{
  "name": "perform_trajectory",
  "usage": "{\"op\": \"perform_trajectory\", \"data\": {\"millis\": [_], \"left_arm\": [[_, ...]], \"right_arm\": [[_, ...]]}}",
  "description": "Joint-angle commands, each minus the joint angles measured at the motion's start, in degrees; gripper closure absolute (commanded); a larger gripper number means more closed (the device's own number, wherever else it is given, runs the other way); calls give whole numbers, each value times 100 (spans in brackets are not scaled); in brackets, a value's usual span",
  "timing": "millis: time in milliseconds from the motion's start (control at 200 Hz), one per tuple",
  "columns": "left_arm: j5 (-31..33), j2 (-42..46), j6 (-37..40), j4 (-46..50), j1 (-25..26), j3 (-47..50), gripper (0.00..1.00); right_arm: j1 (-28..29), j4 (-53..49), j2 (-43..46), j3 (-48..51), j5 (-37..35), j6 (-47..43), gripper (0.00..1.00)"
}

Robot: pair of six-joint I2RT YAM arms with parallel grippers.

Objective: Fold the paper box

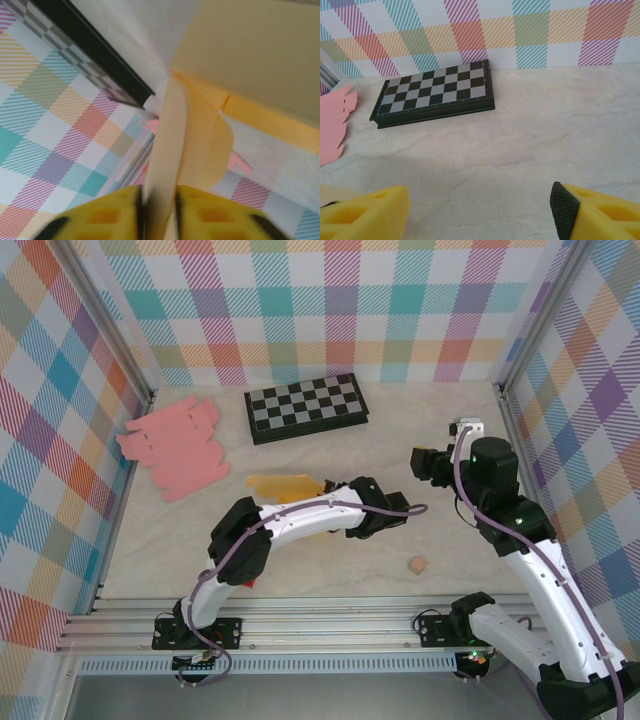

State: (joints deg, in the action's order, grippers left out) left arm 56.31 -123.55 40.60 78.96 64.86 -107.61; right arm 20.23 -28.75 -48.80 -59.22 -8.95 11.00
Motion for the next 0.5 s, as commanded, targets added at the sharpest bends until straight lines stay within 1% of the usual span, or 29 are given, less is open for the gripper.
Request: {"op": "perform_trajectory", "data": {"millis": [0,40,95,220,345,495], "left_arm": [[-409,-188,-106,-119,36,-495,49],[-531,-213,-152,-122,34,-600,45],[-669,-197,-213,-143,35,-706,42],[-1089,98,-392,-278,-4,-783,40],[-1615,709,-582,-576,-102,-536,38],[-2402,1741,-864,-1268,-296,136,35]], "right_arm": [[-32,-130,66,42,-104,-148,24],[-37,-148,76,42,-131,-157,24],[-41,-174,98,27,-179,-178,24],[-45,-209,117,-34,-262,-178,24],[-45,-270,84,-187,-348,-160,24],[-51,-378,4,-422,-553,-204,24]]}}
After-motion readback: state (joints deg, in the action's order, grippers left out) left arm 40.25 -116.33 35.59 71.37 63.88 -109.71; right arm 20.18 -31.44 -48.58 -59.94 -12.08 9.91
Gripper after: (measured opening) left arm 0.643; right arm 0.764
